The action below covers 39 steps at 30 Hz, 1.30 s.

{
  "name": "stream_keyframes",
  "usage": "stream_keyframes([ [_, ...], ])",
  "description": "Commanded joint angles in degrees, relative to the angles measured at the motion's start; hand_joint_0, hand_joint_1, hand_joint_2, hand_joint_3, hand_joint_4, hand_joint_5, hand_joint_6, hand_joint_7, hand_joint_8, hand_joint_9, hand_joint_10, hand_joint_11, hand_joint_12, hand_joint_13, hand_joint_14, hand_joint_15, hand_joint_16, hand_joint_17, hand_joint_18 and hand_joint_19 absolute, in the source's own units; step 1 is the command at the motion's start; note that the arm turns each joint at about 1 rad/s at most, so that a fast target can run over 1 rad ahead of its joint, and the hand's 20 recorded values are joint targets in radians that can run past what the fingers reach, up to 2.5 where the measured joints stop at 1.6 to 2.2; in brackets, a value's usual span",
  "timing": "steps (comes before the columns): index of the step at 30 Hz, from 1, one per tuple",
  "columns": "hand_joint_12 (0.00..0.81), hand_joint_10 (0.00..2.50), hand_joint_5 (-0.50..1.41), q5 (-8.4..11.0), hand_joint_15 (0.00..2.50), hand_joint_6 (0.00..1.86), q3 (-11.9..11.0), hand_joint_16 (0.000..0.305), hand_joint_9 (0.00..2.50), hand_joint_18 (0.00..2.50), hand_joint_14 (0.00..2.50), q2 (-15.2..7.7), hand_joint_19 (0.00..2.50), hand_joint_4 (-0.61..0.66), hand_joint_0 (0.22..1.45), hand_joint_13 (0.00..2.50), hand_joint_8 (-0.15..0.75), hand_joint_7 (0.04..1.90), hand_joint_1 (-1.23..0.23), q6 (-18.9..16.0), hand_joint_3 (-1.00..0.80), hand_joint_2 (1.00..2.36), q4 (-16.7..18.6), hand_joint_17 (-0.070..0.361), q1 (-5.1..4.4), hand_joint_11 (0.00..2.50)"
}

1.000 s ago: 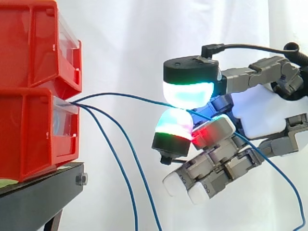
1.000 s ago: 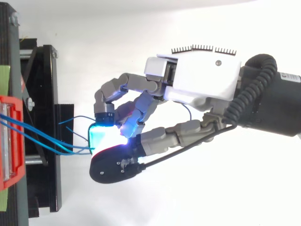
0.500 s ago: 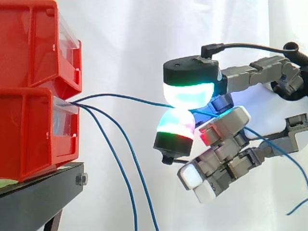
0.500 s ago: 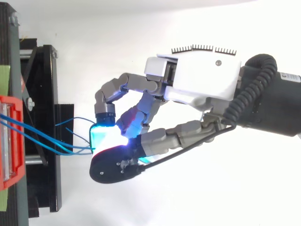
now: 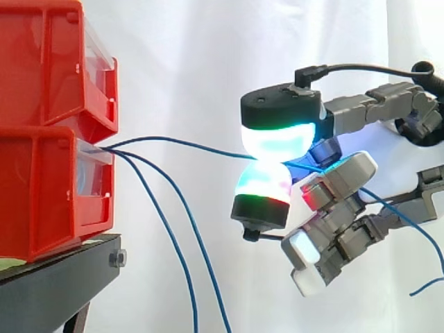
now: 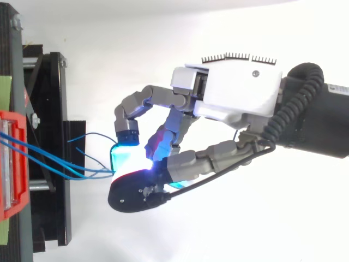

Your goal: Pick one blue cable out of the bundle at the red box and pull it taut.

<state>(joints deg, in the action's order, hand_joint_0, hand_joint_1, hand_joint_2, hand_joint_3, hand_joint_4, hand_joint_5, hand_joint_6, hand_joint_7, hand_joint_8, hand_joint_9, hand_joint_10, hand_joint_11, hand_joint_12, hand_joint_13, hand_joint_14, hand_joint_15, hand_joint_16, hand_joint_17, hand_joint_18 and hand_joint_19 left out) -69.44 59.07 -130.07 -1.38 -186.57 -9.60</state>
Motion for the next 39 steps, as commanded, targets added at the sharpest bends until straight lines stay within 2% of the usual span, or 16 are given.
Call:
stream_keyframes([
  [1, 0.401, 0.01, -0.08, 0.45, 0.65, 0.9, 0.0, 0.059, 1.36, 0.77, 0.02, 1.2, 0.42, -0.11, 0.65, 0.97, 0.334, 1.42, -0.89, 0.5, 0.14, 1.1, -1.7, 0.133, 0.02, 1.48],
  [7, 0.402, 0.02, -0.09, 3.61, 0.59, 0.9, 0.1, 0.059, 1.25, 0.76, 0.02, 3.3, 0.41, -0.09, 0.66, 0.91, 0.352, 1.43, -0.89, 3.0, 0.14, 1.06, -6.0, 0.133, 0.02, 1.29],
  [8, 0.404, 0.02, -0.09, 3.96, 0.56, 0.9, 0.2, 0.059, 1.18, 0.76, 0.02, 3.4, 0.41, -0.09, 0.65, 0.9, 0.361, 1.43, -0.89, 3.0, 0.13, 1.07, -6.3, 0.133, 0.11, 1.19],
  [11, 0.41, 0.02, -0.09, 4.4, 0.51, 0.89, 0.2, 0.059, 1.11, 0.74, 0.02, 3.8, 0.39, -0.09, 0.65, 0.87, 0.356, 1.42, -0.89, 3.4, 0.12, 1.07, -7.4, 0.132, 0.11, 1.02],
  [15, 0.407, 0.02, -0.09, 5.02, 0.45, 0.89, 0.2, 0.058, 1.02, 0.74, 0.02, 4.4, 0.37, -0.09, 0.65, 0.84, 0.349, 1.41, -0.89, 3.9, 0.12, 1.08, -10.7, 0.131, 0.38, 0.8],
  [21, 0.412, 0.01, -0.09, 5.72, 0.37, 0.89, 0.2, 0.059, 0.91, 0.73, 0.01, 4.8, 0.36, -0.09, 0.65, 0.78, 0.342, 1.4, -0.89, 3.9, 0.11, 1.08, -11.3, 0.133, 0.29, 0.59],
  [29, 0.41, 0.01, -0.09, 5.72, 0.36, 0.89, 0.3, 0.059, 0.86, 0.69, 0.01, 4.7, 0.35, -0.09, 0.64, 0.73, 0.334, 1.4, -0.89, 4.1, 0.11, 1.08, -11.2, 0.134, 0.2, 0.53],
  [31, 0.409, 0.01, -0.09, 5.72, 0.35, 0.89, 1.7, 0.059, 0.85, 0.68, 0.01, 4.7, 0.35, -0.09, 0.64, 0.71, 0.336, 1.4, -0.89, 4.1, 0.11, 1.08, -11.2, 0.134, 0.02, 0.51],
  [32, 0.407, 0.01, -0.09, 5.63, 0.35, 0.89, 3.0, 0.059, 0.84, 0.68, 0.01, 4.7, 0.34, -0.09, 0.64, 0.71, 0.337, 1.4, -0.89, 3.9, 0.11, 1.08, -10.7, 0.134, 0.02, 0.5],
  [34, 0.409, 0.01, -0.09, 5.63, 0.34, 0.89, 3.7, 0.06, 0.83, 0.67, 0.01, 4.7, 0.34, -0.09, 0.64, 0.7, 0.332, 1.4, -0.89, 3.7, 0.11, 1.08, -10.0, 0.134, 0.02, 0.49],
  [35, 0.407, 0.01, -0.09, 5.63, 0.34, 0.89, 4.6, 0.06, 0.82, 0.67, 0.01, 4.7, 0.35, -0.09, 0.64, 0.69, 0.33, 1.4, -0.89, 3.9, 0.11, 1.07, -8.0, 0.134, 0.02, 0.48],
  [37, 0.406, 0.01, -0.09, 5.63, 0.33, 0.89, 5.4, 0.059, 0.82, 0.66, 0.01, 4.7, 0.34, -0.09, 0.65, 0.69, 0.33, 1.39, -0.89, 3.9, 0.11, 1.07, -6.4, 0.133, 0.02, 0.49],
  [38, 0.406, 0.01, -0.09, 5.55, 0.34, 0.89, 7.8, 0.059, 0.82, 0.65, 0.01, 4.7, 0.34, -0.09, 0.65, 0.68, 0.33, 1.4, -0.89, 3.7, 0.12, 1.06, -0.2, 0.133, -0.06, 0.49],
  [39, 0.406, 0.01, -0.09, 5.55, 0.34, 0.89, 8.1, 0.059, 0.81, 0.65, 0.01, 4.7, 0.34, -0.09, 0.65, 0.68, 0.33, 1.39, -0.89, 3.7, 0.12, 1.05, 0.8, 0.134, -0.15, 0.48],
])
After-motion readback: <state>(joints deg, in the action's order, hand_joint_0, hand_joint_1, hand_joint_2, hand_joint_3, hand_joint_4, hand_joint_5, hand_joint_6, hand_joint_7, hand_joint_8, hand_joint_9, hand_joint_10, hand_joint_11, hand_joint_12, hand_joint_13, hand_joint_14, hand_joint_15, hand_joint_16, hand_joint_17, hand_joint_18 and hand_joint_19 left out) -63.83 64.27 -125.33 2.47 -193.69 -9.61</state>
